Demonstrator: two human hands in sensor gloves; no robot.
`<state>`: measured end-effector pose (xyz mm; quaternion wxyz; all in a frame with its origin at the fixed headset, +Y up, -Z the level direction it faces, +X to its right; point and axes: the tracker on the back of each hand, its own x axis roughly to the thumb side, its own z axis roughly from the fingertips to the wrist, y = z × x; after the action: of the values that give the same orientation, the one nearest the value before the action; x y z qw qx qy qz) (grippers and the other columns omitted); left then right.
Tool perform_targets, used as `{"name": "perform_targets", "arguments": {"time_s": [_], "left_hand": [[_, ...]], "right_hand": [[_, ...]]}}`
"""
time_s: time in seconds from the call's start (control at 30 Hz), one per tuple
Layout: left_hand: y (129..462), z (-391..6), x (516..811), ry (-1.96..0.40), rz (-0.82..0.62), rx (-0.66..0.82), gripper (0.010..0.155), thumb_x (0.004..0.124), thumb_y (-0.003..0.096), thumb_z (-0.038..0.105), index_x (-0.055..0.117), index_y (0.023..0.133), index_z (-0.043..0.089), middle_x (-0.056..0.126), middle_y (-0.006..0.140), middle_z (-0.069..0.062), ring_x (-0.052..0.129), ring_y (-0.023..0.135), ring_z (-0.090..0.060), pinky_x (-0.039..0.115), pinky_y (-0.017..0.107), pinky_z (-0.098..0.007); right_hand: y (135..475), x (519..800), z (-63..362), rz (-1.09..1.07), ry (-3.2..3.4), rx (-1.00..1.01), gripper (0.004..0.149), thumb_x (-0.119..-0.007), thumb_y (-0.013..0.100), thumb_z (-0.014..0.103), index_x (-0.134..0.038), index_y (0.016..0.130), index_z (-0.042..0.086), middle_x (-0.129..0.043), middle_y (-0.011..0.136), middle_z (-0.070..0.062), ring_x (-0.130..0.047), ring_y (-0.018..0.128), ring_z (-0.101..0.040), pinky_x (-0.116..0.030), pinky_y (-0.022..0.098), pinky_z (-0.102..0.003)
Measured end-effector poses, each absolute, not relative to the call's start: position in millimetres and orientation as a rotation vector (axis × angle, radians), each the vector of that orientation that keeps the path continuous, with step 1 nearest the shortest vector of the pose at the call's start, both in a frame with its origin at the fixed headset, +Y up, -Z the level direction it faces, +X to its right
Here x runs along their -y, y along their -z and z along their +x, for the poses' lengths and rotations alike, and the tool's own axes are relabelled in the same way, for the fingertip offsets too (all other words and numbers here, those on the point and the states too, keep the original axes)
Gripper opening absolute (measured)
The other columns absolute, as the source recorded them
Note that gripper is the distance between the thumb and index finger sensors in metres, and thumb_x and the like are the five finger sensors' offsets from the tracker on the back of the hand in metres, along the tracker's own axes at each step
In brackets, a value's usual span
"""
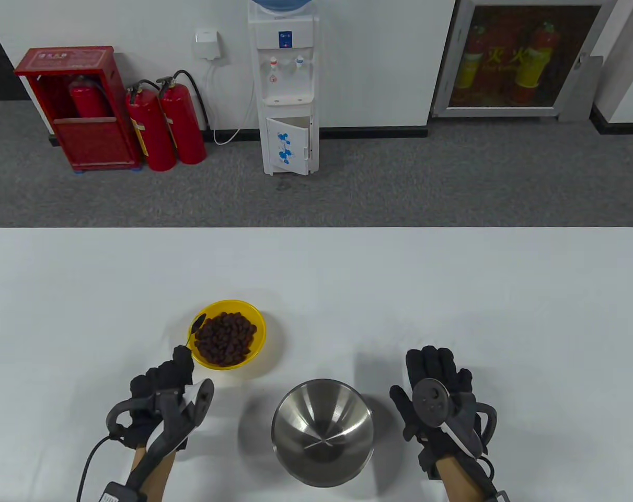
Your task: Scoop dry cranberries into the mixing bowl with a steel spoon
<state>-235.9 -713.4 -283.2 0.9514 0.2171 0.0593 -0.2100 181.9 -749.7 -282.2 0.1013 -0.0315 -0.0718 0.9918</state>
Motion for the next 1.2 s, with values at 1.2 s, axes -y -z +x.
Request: {"name": "perform_targets", "arguments": {"time_s": [1.2], "left_hand": [[302,-285,734,-0.521,0.048,-0.392,0.043,0.083,0.0427,0.04,0.089,0.083,0.027,0.108,0.029,0.011,0.099,-0.004,-0.006,0.093,0.01,-0.035]], "right_hand": [[285,756,182,-0.052,-2.813,0.116,0.076,-0.069,0.042,0.066,-0.042,0.105,0.033,-0.032,0.113,0.003,-0.031,0.109,-0.027,-0.036,0.073,-0.065]]}}
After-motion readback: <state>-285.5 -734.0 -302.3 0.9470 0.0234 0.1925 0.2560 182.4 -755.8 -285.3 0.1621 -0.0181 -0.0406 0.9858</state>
